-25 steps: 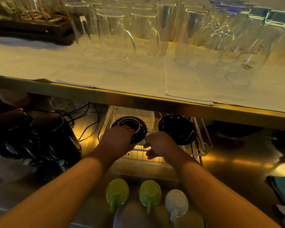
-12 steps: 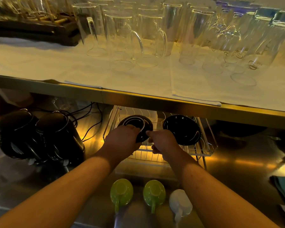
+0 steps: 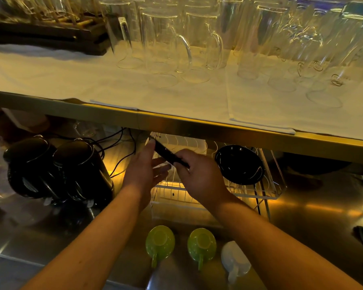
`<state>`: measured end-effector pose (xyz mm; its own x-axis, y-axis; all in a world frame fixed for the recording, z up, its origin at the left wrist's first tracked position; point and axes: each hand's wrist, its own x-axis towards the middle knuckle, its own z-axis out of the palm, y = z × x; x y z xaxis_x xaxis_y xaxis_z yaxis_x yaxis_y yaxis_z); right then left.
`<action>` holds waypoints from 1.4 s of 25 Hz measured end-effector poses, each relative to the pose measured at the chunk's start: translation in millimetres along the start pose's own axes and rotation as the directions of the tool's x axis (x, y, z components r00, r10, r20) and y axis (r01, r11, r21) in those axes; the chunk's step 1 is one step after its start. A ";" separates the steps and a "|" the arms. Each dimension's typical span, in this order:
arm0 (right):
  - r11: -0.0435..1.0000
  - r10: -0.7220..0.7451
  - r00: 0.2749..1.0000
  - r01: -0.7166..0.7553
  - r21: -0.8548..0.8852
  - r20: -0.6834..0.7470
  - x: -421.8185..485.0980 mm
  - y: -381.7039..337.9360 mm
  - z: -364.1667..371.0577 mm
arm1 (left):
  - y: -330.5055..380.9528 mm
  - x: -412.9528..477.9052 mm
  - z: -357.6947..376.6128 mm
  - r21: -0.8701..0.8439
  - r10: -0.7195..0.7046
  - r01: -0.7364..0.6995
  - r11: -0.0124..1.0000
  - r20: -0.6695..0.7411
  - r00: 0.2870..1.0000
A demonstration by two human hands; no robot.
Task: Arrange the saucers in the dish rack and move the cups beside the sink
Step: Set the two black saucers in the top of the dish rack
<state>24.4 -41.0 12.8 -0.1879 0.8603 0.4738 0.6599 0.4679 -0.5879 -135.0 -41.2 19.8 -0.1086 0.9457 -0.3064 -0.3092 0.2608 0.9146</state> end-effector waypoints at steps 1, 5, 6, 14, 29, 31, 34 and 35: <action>0.973 -0.117 0.993 0.113 -0.202 -0.006 -2.9 3.0 1.8 | 1.4 1.6 -2.5 0.008 -0.052 0.052 0.999 0.026 0.998; 0.798 -0.227 0.959 0.284 -0.531 0.171 -6.9 19.3 9.7 | -4.4 11.2 -5.0 0.136 -0.079 0.071 0.988 0.056 0.995; 0.788 -0.208 0.956 0.288 -0.545 0.206 -7.1 22.8 11.1 | -6.3 13.1 -4.3 0.185 -0.062 0.051 0.981 0.055 0.997; 0.786 -0.171 0.952 0.288 -0.547 0.255 -2.6 32.8 16.6 | -17.9 23.4 8.9 0.449 0.082 -0.063 0.891 -0.025 0.996; 0.884 -0.122 0.951 0.234 -0.405 0.284 -18.7 48.0 -11.7 | -25.4 22.4 0.7 0.875 0.265 -0.238 0.421 0.133 0.955; 0.900 -0.051 0.986 0.115 -0.420 0.160 -28.6 60.5 -33.2 | -24.3 16.8 1.3 0.916 0.379 -0.320 0.240 0.215 0.900; 0.842 0.182 0.976 -0.089 -0.533 0.124 -35.0 86.6 -65.7 | -25.8 16.3 15.1 0.879 0.405 -0.476 -0.009 0.439 0.802; 0.806 0.260 0.954 -0.128 -0.578 0.151 -35.9 94.1 -73.9 | -26.9 19.5 20.7 0.861 0.340 -0.502 -0.083 0.498 0.798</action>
<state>147.0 -42.8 -11.0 -0.1176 0.9727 0.2003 0.9764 0.1500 -0.1551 -109.2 -25.8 -5.3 0.2787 0.9397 0.1982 0.8936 -0.3293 0.3050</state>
